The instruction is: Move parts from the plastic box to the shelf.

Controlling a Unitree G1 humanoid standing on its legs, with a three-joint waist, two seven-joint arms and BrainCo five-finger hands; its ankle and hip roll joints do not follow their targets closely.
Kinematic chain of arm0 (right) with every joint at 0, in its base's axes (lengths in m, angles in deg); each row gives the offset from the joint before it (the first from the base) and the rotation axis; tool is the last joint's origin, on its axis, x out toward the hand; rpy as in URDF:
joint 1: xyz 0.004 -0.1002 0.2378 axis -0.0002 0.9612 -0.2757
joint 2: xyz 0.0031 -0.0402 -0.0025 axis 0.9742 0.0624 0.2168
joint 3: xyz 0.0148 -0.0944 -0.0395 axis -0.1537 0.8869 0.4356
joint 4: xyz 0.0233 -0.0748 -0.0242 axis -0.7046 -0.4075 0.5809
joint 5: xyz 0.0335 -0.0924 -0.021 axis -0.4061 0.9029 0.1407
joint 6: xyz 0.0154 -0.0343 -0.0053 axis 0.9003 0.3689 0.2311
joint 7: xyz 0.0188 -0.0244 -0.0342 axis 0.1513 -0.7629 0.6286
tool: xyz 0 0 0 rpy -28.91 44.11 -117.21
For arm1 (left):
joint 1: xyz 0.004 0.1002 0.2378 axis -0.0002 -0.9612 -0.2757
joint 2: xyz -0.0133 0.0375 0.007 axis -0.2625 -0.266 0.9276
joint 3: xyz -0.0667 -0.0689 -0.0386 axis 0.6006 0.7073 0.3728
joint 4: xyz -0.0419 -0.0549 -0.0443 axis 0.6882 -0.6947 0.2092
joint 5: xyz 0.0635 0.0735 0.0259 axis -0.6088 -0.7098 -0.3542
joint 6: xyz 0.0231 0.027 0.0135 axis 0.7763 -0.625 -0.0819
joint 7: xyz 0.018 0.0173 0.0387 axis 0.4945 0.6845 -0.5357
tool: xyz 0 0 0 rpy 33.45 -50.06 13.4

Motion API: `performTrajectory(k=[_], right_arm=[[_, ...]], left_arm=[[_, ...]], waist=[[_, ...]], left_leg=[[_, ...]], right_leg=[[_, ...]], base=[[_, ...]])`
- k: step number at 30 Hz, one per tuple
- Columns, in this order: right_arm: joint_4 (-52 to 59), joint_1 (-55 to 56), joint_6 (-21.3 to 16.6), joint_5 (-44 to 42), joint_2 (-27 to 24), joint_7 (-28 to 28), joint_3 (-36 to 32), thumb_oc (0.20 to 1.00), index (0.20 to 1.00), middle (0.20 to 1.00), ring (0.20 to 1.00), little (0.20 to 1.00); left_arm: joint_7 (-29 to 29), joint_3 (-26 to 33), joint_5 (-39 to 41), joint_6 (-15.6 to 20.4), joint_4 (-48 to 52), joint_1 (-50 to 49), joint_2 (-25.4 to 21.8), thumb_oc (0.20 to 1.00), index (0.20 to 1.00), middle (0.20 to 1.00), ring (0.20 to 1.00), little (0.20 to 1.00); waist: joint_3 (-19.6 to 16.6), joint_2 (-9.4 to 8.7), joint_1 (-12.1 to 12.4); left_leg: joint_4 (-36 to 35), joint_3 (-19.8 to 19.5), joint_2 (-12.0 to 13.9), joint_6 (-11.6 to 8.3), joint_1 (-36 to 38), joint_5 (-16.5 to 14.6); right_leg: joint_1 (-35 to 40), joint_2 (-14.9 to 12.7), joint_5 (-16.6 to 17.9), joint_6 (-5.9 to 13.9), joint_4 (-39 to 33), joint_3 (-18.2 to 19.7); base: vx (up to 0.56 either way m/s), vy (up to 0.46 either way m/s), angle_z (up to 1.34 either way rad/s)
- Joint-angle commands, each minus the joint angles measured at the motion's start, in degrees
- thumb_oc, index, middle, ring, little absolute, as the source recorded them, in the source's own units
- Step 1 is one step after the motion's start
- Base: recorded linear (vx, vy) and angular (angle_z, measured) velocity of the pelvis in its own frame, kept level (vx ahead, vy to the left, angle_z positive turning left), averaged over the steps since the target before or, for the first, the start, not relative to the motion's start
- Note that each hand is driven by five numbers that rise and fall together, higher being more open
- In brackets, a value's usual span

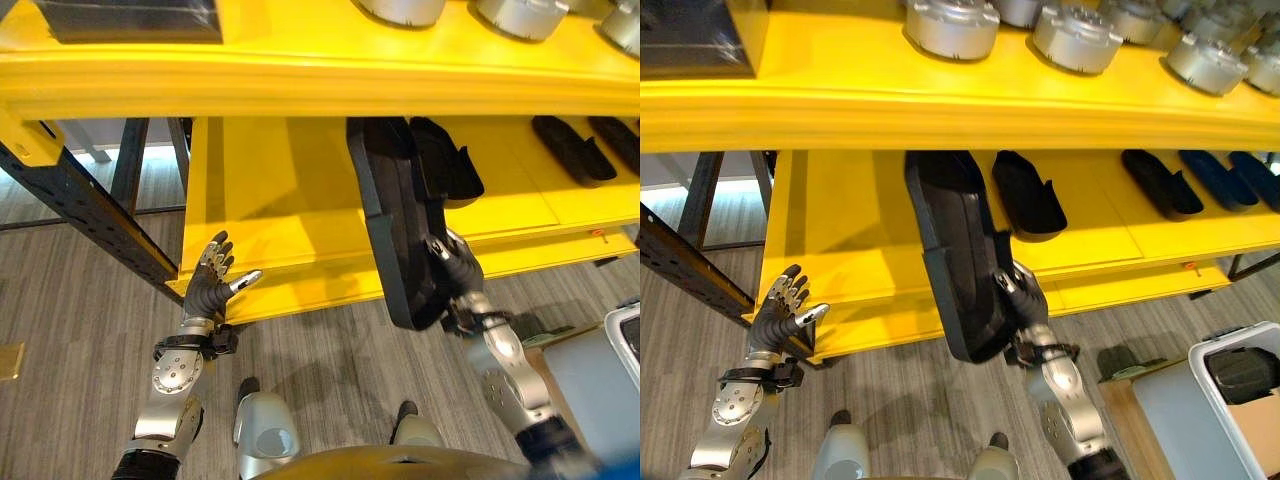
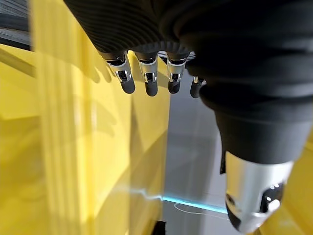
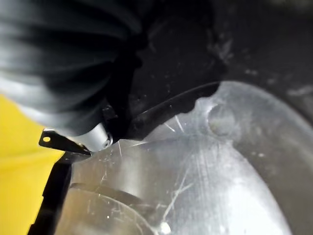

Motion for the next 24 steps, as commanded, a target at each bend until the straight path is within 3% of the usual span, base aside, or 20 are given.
performTrajectory(k=[1, 7, 13, 18, 24], right_arm=[[2.79, -2.68, -2.79, -0.02, -1.54, 0.06, -0.32, 0.200, 0.200, 0.200, 0.200, 0.200], [-5.55, -17.49, -1.99, 1.33, 3.12, -4.07, 5.69, 0.200, 0.200, 0.200, 0.200, 0.200], [-14.28, -28.45, -2.27, 1.48, 4.45, -9.30, 4.38, 0.200, 0.200, 0.200, 0.200, 0.200], [-24.58, -44.88, -2.55, 1.35, 0.33, -16.18, 0.97, 0.200, 0.200, 0.200, 0.200, 0.200], [-35.27, -60.94, -2.94, -1.60, -5.34, -19.57, 0.77, 0.200, 0.200, 0.200, 0.200, 0.200]], left_arm=[[-1.43, 1.90, -0.62, 3.02, 5.95, 2.06, 1.06, 1.000, 1.000, 1.000, 1.000, 1.000], [-2.78, 0.20, 0.74, 2.67, 7.12, 5.18, 0.03, 1.000, 1.000, 1.000, 1.000, 1.000], [-2.93, -1.65, 2.49, 3.06, 8.55, 6.32, -1.97, 1.000, 1.000, 1.000, 1.000, 1.000], [-2.06, -4.77, 5.99, 3.85, 11.10, 8.18, -5.22, 1.000, 1.000, 1.000, 1.000, 1.000], [-1.87, -7.16, 6.88, 4.27, 13.35, 10.06, -8.00, 1.000, 1.000, 1.000, 1.000, 1.000]], waist=[[1.37, 1.85, -1.42], [3.39, 1.57, 2.79], [4.74, 1.95, 5.94], [7.77, 3.61, 8.28], [10.42, 4.70, 9.11]], left_leg=[[-7.50, 4.92, 0.27, 1.79, 4.21, 3.81], [-7.15, 3.04, -0.63, 2.08, 1.78, 4.33], [-6.12, 0.97, -1.10, 2.14, -1.02, 4.57], [-3.28, -0.86, -1.92, 1.97, -5.56, 4.48], [0.17, -1.93, -2.79, 1.96, -11.10, 4.27]], right_leg=[[-0.72, 4.08, -1.94, -5.19, 5.20, -0.35], [-1.32, 3.46, -1.62, -5.34, 5.51, -2.31], [-1.99, 3.29, -1.72, -5.51, 6.18, -4.05], [-5.28, 2.82, -2.61, -5.94, 9.63, -4.73], [-10.44, 1.79, -4.02, -6.36, 14.27, -4.71]], base=[[-0.03, -0.040, 0.20], [-0.01, -0.053, 0.05], [-0.01, -0.046, 0.22], [-0.06, -0.018, 0.21], [-0.07, 0.002, 0.12]])
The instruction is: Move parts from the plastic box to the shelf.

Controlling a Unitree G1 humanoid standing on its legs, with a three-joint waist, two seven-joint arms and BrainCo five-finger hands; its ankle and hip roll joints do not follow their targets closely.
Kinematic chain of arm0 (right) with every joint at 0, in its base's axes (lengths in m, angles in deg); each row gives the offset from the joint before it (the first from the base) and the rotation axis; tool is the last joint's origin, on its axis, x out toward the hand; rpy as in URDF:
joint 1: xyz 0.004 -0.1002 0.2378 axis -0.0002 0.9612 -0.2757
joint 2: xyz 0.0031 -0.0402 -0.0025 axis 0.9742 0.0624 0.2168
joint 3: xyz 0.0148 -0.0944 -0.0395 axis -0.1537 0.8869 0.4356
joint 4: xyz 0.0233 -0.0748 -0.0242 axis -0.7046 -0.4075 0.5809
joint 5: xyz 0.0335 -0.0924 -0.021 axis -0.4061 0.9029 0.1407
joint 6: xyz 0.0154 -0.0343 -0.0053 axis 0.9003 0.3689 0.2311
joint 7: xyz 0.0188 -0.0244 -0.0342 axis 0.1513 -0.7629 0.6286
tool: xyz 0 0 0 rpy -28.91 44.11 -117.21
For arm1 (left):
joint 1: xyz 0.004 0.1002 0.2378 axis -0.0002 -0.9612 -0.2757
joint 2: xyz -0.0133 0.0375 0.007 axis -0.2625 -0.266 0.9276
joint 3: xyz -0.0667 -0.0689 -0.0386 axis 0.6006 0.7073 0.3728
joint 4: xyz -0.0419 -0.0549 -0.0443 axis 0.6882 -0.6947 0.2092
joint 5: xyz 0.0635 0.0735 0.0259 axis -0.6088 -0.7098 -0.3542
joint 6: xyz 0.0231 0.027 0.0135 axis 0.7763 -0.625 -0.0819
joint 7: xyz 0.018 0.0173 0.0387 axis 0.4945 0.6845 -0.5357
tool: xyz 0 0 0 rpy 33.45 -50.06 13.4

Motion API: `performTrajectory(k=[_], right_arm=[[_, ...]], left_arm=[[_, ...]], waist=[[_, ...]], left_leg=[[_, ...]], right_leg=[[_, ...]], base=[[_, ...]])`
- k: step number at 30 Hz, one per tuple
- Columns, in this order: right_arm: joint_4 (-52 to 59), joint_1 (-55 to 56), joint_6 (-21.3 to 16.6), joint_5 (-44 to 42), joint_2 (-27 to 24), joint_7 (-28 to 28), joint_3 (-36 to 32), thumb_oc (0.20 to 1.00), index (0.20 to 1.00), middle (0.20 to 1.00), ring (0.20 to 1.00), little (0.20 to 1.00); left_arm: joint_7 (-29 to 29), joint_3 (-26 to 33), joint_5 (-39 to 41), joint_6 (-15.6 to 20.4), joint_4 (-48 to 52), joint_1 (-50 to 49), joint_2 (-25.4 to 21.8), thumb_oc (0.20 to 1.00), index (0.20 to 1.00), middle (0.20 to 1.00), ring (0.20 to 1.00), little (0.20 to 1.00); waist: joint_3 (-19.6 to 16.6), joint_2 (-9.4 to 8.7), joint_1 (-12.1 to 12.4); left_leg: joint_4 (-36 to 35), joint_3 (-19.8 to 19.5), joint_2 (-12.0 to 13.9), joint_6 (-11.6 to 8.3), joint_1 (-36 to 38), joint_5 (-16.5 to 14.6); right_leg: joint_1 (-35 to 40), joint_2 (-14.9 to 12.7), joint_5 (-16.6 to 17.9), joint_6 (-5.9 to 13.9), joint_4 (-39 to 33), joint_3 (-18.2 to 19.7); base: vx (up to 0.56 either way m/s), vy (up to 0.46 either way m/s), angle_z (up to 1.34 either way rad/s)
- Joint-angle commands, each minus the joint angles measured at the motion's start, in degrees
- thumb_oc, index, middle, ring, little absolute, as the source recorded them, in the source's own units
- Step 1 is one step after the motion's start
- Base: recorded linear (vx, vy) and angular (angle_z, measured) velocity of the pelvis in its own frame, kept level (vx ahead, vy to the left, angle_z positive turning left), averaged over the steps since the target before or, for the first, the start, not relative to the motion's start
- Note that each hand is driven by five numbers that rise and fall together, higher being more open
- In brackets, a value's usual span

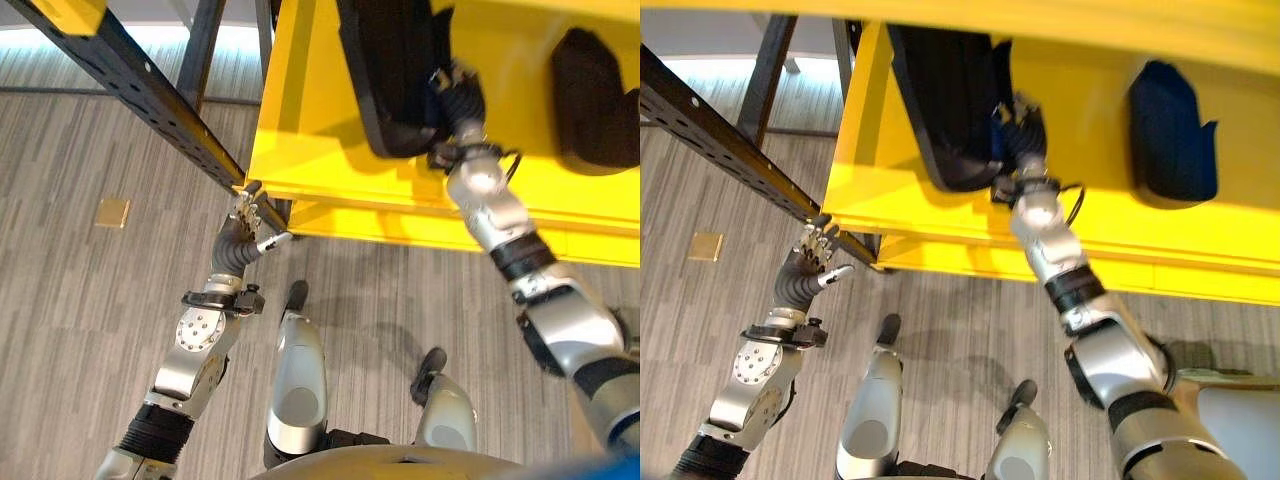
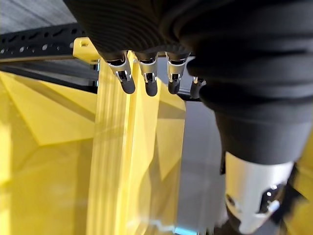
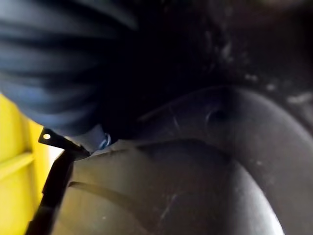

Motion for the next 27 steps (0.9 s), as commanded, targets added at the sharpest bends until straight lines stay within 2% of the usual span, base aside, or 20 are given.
performTrajectory(k=[1, 5, 6, 12, 20, 23, 27], right_arm=[[3.14, -3.27, -4.36, -1.83, -0.49, -1.76, -0.92, 0.200, 0.200, 0.200, 0.200, 0.200], [-6.36, -12.18, -4.54, -4.03, -3.54, -2.93, 1.58, 0.200, 0.200, 0.200, 0.200, 0.200], [-7.76, -13.08, -4.40, -4.23, -3.90, -2.93, 2.24, 0.200, 0.200, 0.200, 0.200, 0.200], [-21.50, -18.34, -2.85, -4.93, -6.34, -2.37, 5.63, 0.200, 0.200, 0.200, 0.200, 0.200], [-30.44, -17.34, -1.59, -4.99, -4.93, -1.53, 6.10, 0.200, 0.200, 0.200, 0.200, 0.200], [-32.90, -14.66, -1.39, -5.61, -2.56, -1.44, 4.26, 0.200, 0.200, 0.200, 0.200, 0.200], [-35.11, -13.41, -1.03, -5.21, -2.47, -1.46, 2.84, 0.200, 0.200, 0.200, 0.200, 0.200]], left_arm=[[-0.02, -0.33, 1.58, 3.68, 4.07, -0.84, -2.07, 1.000, 1.000, 1.000, 1.000, 1.000], [-0.50, -2.10, 2.45, 3.85, 4.84, -0.23, -2.85, 1.000, 1.000, 1.000, 1.000, 1.000], [-0.66, -2.20, 2.50, 3.79, 5.01, -0.25, -2.95, 1.000, 1.000, 1.000, 1.000, 1.000], [-2.38, -3.26, 2.14, 4.25, 4.83, 1.52, -3.31, 1.000, 1.000, 1.000, 1.000, 1.000], [-3.83, -4.25, 1.68, 4.80, 4.03, 4.02, -2.88, 1.000, 1.000, 1.000, 1.000, 1.000], [-4.59, -4.21, 1.61, 5.07, 3.58, 4.36, -2.36, 1.000, 1.000, 1.000, 1.000, 1.000], [-4.78, -4.23, 1.67, 5.58, 3.31, 4.54, -2.35, 1.000, 1.000, 1.000, 1.000, 1.000]], waist=[[-3.07, -2.09, -1.12], [-1.68, -1.54, -1.02], [-1.84, -1.65, -1.19], [-0.38, -0.94, -1.54], [0.62, -1.00, -2.17], [1.11, -0.97, -2.61], [1.45, -0.75, -2.62]], left_leg=[[-0.81, 5.28, -1.48, 3.03, 0.47, -1.05], [2.00, 4.26, -2.24, 3.05, -4.05, -1.34], [2.53, 4.13, -2.26, 2.76, -3.96, -2.94], [5.99, 3.56, -3.23, 3.09, -8.18, -3.94], [7.11, 3.63, -3.65, 3.60, -8.89, -4.69], [7.10, 3.92, -3.57, 3.70, -8.64, -4.87], [7.22, 3.94, -3.56, 3.67, -8.69, -4.94]], right_leg=[[-0.67, 2.74, -1.19, -5.40, 3.89, 0.35], [-4.28, 2.18, -2.14, -5.78, 6.80, 0.13], [-4.18, 2.28, -3.57, -5.40, 7.41, 0.60], [-7.69, 1.66, -4.79, -5.86, 10.40, 1.32], [-8.40, 1.89, -4.99, -6.20, 10.83, 1.61], [-8.01, 2.15, -4.86, -6.24, 10.10, 1.92], [-7.75, 2.23, -4.73, -6.17, 9.56, 1.83]], base=[[-0.05, 0.007, 0.06], [-0.02, -0.008, 0.07], [0.05, -0.021, 0.10], [0.00, 0.008, 0.06], [0.00, 0.003, 0.02], [0.00, 0.003, -0.03], [0.00, 0.001, -0.01]])
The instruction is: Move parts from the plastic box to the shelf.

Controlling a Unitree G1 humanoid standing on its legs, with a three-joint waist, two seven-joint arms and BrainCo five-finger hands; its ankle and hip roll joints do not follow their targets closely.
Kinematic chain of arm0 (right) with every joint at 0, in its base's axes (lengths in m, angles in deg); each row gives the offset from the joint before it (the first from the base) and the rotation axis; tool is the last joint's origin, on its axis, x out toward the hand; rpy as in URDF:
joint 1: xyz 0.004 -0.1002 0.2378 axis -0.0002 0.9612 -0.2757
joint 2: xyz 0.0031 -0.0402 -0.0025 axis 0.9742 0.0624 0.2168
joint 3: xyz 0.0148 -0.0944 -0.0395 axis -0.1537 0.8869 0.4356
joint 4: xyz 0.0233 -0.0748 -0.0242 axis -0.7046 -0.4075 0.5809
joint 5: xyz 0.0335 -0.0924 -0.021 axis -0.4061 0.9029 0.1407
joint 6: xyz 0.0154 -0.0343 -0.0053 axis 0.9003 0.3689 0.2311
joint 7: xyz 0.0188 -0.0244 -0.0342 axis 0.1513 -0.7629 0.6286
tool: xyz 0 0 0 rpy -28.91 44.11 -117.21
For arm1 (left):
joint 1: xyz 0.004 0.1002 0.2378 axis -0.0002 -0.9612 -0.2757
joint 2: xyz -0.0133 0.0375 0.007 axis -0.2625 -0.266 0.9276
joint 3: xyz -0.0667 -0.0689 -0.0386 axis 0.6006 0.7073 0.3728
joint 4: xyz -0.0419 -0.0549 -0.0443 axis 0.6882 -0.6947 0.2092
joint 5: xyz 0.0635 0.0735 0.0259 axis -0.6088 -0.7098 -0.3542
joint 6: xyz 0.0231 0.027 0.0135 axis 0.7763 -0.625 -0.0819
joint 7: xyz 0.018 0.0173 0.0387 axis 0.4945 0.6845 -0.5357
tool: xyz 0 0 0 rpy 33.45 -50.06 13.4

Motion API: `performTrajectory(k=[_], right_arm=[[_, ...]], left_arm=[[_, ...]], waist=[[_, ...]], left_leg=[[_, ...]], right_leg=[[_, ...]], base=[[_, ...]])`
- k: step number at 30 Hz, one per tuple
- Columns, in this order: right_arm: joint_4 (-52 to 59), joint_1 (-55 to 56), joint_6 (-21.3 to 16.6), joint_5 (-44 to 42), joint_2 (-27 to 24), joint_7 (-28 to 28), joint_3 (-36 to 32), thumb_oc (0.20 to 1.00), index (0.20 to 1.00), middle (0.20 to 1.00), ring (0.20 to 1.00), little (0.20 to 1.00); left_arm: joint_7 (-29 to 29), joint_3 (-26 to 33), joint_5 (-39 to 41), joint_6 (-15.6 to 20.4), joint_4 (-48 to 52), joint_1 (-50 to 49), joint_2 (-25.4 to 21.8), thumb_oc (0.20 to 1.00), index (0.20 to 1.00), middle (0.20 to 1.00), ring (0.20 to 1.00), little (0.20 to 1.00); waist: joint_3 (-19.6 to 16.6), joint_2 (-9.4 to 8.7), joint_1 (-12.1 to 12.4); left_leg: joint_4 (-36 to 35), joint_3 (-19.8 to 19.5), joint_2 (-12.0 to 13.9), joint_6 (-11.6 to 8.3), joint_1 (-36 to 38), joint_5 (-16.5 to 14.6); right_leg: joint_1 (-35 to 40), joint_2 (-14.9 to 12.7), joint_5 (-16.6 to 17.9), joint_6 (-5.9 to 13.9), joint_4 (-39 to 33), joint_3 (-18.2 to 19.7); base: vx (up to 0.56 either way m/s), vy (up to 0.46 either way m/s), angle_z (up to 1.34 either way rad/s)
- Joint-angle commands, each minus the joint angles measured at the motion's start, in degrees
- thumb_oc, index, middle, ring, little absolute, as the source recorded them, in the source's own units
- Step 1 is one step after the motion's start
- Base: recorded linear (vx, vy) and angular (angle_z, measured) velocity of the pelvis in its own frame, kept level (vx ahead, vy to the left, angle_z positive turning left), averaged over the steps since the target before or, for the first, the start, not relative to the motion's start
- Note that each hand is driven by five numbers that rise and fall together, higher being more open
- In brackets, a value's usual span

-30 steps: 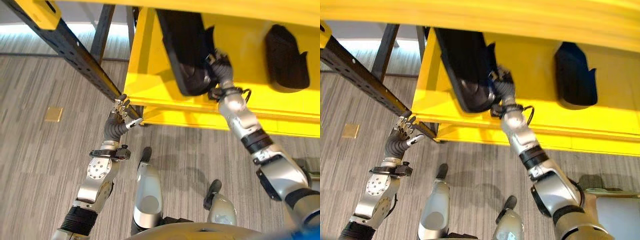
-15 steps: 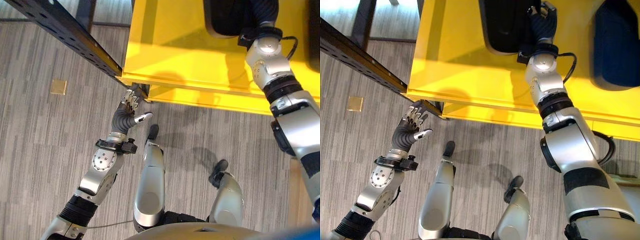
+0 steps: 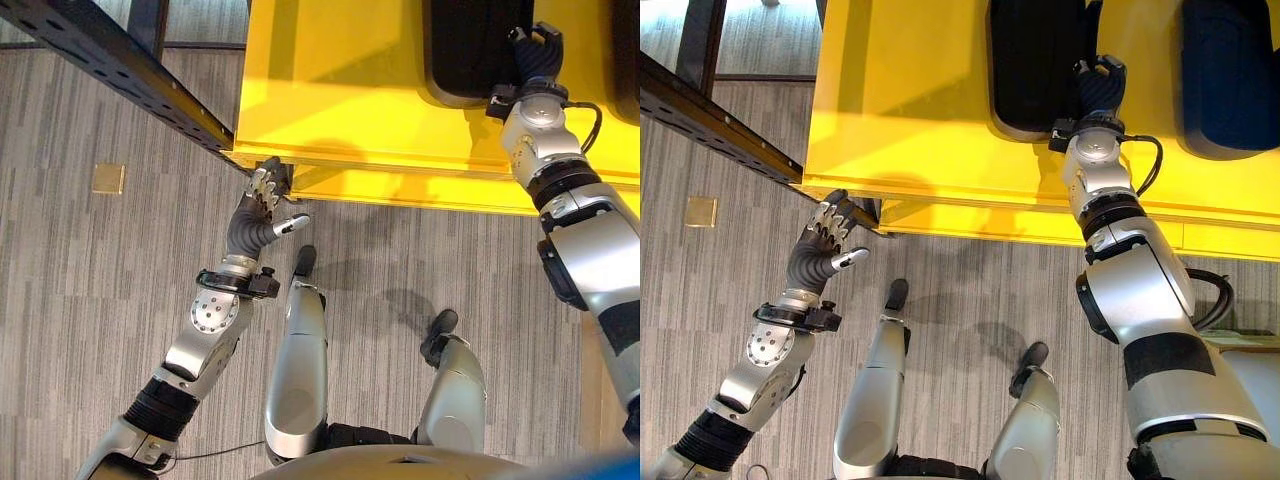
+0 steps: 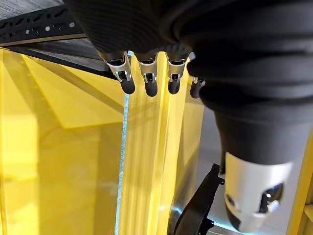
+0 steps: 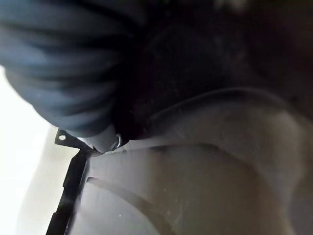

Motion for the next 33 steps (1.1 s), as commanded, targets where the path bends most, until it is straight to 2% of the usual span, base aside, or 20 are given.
performTrajectory(k=[1, 33], right_arm=[[-1.78, 0.12, -0.39, -1.84, -0.34, 0.14, -1.95, 0.200, 0.200, 0.200, 0.200, 0.200], [-6.77, 1.25, 0.99, 0.75, -5.29, -0.98, -3.58, 0.200, 0.200, 0.200, 0.200, 0.200]], left_arm=[[-0.55, 1.85, -0.30, 4.28, 3.54, -0.59, -0.41, 1.000, 1.000, 1.000, 1.000, 1.000], [-0.36, 1.02, 0.16, 4.70, 3.05, -0.89, -1.57, 1.000, 1.000, 1.000, 1.000, 1.000]], waist=[[-0.24, -0.09, 0.44], [-0.21, 0.00, -0.23]], left_leg=[[1.48, 4.80, -0.76, 3.38, -0.01, -4.27], [1.64, 5.18, -0.41, 3.46, -0.16, -4.44]], right_leg=[[0.37, 4.85, -3.57, -5.95, 4.13, 0.41], [0.80, 5.46, -2.85, -5.54, 2.94, 0.34]], base=[[0.00, 0.000, 0.00], [0.00, 0.000, 0.00]])
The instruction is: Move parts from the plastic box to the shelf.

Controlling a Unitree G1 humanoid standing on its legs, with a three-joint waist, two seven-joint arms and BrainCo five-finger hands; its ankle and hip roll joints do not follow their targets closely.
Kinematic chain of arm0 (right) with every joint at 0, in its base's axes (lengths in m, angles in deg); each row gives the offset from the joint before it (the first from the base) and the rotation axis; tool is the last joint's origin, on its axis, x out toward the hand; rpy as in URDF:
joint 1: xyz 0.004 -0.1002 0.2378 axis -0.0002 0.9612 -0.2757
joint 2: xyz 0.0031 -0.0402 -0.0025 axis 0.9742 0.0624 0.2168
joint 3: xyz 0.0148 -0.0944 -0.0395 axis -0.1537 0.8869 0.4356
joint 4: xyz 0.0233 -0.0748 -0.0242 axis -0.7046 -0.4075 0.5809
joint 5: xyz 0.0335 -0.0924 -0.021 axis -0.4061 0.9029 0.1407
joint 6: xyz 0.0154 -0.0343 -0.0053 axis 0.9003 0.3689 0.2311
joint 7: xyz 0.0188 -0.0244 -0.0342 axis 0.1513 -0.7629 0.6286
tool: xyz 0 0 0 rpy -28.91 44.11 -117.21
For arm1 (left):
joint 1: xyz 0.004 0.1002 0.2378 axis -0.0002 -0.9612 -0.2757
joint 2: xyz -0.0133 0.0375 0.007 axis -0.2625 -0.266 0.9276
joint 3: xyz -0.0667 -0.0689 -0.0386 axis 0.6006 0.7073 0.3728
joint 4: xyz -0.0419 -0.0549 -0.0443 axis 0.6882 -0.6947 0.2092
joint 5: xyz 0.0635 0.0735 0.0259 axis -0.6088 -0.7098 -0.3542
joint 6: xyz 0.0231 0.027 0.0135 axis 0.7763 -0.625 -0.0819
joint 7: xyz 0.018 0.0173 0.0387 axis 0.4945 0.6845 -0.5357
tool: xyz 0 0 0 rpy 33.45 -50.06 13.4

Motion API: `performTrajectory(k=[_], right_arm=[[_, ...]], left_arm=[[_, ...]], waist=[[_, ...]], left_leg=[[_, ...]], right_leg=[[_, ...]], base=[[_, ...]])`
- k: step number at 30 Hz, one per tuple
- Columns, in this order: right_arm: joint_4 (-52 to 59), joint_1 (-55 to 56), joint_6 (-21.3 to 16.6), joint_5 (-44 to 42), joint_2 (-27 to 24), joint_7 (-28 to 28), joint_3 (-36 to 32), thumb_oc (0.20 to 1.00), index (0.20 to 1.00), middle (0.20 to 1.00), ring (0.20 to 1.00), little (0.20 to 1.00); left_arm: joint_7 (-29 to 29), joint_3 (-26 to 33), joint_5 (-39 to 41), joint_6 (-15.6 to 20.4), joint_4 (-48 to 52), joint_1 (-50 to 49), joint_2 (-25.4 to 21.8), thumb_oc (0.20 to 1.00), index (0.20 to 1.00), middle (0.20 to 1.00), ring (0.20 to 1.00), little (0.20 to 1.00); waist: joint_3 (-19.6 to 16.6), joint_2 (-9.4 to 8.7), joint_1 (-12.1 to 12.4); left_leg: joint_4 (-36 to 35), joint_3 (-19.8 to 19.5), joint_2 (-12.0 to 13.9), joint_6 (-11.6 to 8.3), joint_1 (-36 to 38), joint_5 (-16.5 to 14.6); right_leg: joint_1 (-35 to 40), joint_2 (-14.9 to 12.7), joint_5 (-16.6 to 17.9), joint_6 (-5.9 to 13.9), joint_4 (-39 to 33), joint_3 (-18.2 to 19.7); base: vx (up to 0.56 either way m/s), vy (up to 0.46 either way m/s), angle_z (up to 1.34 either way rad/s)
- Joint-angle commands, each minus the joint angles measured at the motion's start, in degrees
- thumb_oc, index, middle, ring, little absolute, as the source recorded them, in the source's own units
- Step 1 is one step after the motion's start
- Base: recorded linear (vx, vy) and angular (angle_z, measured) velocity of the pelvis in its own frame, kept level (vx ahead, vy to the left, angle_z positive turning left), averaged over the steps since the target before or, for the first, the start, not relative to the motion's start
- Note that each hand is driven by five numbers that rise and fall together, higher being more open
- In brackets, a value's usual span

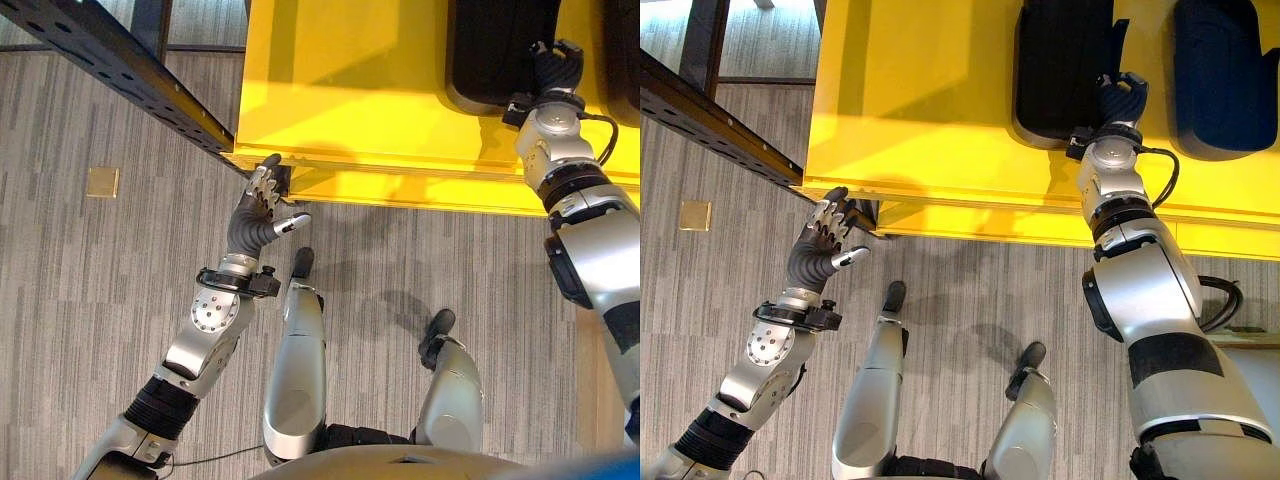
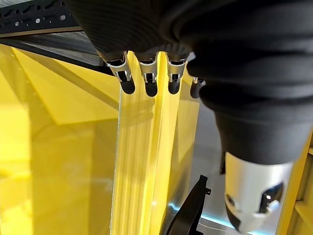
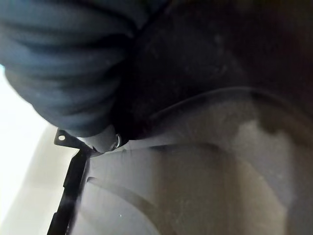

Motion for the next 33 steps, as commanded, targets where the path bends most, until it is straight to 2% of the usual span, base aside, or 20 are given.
performTrajectory(k=[1, 5, 6, 7, 22, 23, 24, 25, 26, 27, 28, 29, 33], right_arm=[[-1.58, 1.46, 0.44, 0.29, -3.72, -0.85, -1.14, 0.200, 0.200, 0.200, 0.200, 0.200], [-1.90, 1.53, 0.65, 0.95, -3.98, -0.78, -0.79, 0.200, 0.200, 0.200, 0.200, 0.200], [-2.05, 1.46, 0.65, 0.79, -3.89, -0.76, -0.91, 0.451, 0.451, 0.451, 0.451, 0.451], [-2.12, 1.43, 0.56, 0.43, -3.83, -0.76, -1.19, 1.000, 1.000, 1.000, 1.000, 1.000], [-0.97, 0.89, -0.30, 0.13, -3.78, -1.68, -1.13, 1.000, 1.000, 1.000, 1.000, 1.000], [-0.80, 0.93, -0.38, 0.02, -3.78, -1.70, -1.11, 1.000, 1.000, 1.000, 1.000, 1.000], [-0.63, 1.05, -0.47, -0.17, -3.65, -1.70, -1.21, 1.000, 1.000, 1.000, 1.000, 1.000], [-0.54, 1.44, -0.58, -0.23, -3.65, -1.64, -1.36, 1.000, 1.000, 1.000, 1.000, 1.000], [-0.43, 1.49, -0.59, -0.28, -3.49, -1.63, -1.45, 1.000, 1.000, 1.000, 1.000, 1.000], [-0.42, 1.81, -0.69, -0.47, -3.42, -1.62, -1.68, 1.000, 1.000, 1.000, 1.000, 1.000], [-0.42, 1.81, -0.69, -0.47, -3.42, -1.62, -1.69, 1.000, 1.000, 1.000, 1.000, 1.000], [-0.41, 1.78, -0.65, -0.51, -3.30, -1.66, -1.73, 1.000, 1.000, 1.000, 1.000, 1.000], [-0.37, 2.13, -0.83, -0.76, -2.90, -1.69, -2.12, 1.000, 1.000, 1.000, 1.000, 1.000]], left_arm=[[-0.43, 1.54, 0.16, 4.07, 3.02, -0.68, -1.24, 1.000, 1.000, 1.000, 1.000, 1.000], [-0.08, 1.56, 0.25, 4.08, 2.91, -0.90, -1.49, 1.000, 1.000, 1.000, 1.000, 1.000], [-0.02, 1.52, 0.27, 4.10, 2.89, -0.85, -1.56, 1.000, 1.000, 1.000, 1.000, 1.000], [0.08, 1.63, 0.34, 4.08, 2.95, -0.92, -1.59, 1.000, 1.000, 1.000, 1.000, 1.000], [-0.29, 2.17, 0.48, 4.07, 2.79, -1.05, -1.95, 1.000, 1.000, 1.000, 1.000, 1.000], [-0.36, 2.27, 0.48, 4.07, 2.89, -1.21, -2.02, 1.000, 1.000, 1.000, 1.000, 1.000], [-0.32, 2.36, 0.56, 4.01, 2.84, -1.26, -2.00, 1.000, 1.000, 1.000, 1.000, 1.000], [-0.23, 2.36, 0.68, 3.99, 2.78, -1.42, -2.06, 1.000, 1.000, 1.000, 1.000, 1.000], [-0.14, 2.31, 0.65, 3.97, 2.65, -1.44, -2.04, 1.000, 1.000, 1.000, 1.000, 1.000], [-0.06, 2.33, 0.71, 4.07, 2.63, -1.44, -2.10, 1.000, 1.000, 1.000, 1.000, 1.000], [-0.05, 2.34, 0.72, 4.07, 2.63, -1.45, -2.11, 1.000, 1.000, 1.000, 1.000, 1.000], [-0.13, 2.42, 0.77, 4.05, 2.61, -1.38, -2.15, 1.000, 1.000, 1.000, 1.000, 1.000], [-0.01, 2.52, 0.96, 3.95, 2.71, -1.79, -2.23, 1.000, 1.000, 1.000, 1.000, 1.000]], waist=[[0.10, 0.45, -0.03], [0.09, 0.46, -0.07], [0.09, 0.45, -0.06], [0.09, 0.48, -0.15], [0.09, -0.13, -0.63], [0.12, -0.04, -0.65], [0.09, -0.15, -0.74], [0.12, -0.07, -0.73], [0.09, -0.23, -0.76], [0.12, -0.20, -0.75], [0.12, -0.21, -0.75], [0.08, -0.33, -0.80], [0.08, -0.35, -0.85]], left_leg=[[1.32, 4.88, -0.42, 3.28, -0.25, -4.34], [1.34, 4.97, -0.28, 3.36, -0.08, -4.34], [1.33, 5.00, -0.23, 3.36, -0.09, -4.34], [1.41, 4.90, -0.25, 3.39, -0.17, -4.33], [1.42, 4.93, -0.28, 3.54, -0.36, -4.46], [0.99, 5.15, -0.35, 3.89, -1.04, -2.78], [1.30, 4.94, -0.20, 3.52, -0.34, -4.35], [1.10, 5.19, -0.27, 3.90, -1.11, -2.75], [1.43, 4.96, -0.17, 3.57, -0.38, -4.36], [1.16, 5.22, -0.27, 3.92, -1.09, -2.78], [1.16, 5.22, -0.27, 3.93, -1.08, -2.78], [1.31, 5.01, -0.17, 3.56, -0.35, -4.21], [1.19, 5.04, -0.13, 3.56, -0.27, -4.20]], right_leg=[[-0.62, 5.00, -4.37, -5.34, 5.91, 0.46], [-0.59, 5.11, -4.25, -5.30, 5.83, 0.46], [-0.54, 5.15, -4.28, -5.30, 5.72, 0.44], [-0.52, 5.14, -4.26, -5.26, 5.75, 0.45], [-0.16, 5.56, -3.67, -5.23, 4.79, 0.57], [-0.69, 5.49, -2.34, -5.62, 4.29, 0.21], [-0.07, 5.65, -3.60, -5.22, 4.60, 0.70], [-0.62, 5.56, -2.31, -5.64, 4.21, 0.27], [0.05, 5.72, -3.60, -5.26, 4.55, 0.70], [-0.50, 5.62, -2.25, -5.66, 4.10, 0.28], [-0.50, 5.62, -2.25, -5.66, 4.10, 0.28], [0.14, 5.77, -3.39, -5.24, 4.33, 0.63], [0.36, 5.83, -3.16, -5.17, 4.05, 0.57]], base=[[0.00, 0.000, 0.00], [0.00, -0.003, -0.02], [0.00, 0.000, 0.00], [0.00, 0.000, 0.00], [-0.01, 0.002, 0.00], [0.00, 0.000, 0.00], [-0.09, 0.033, -0.05], [0.07, -0.021, -0.05], [-0.09, 0.020, -0.07], [0.00, -0.007, -0.03], [-0.01, -0.002, -0.04], [0.08, -0.022, -0.01], [0.02, -0.006, -0.01]])
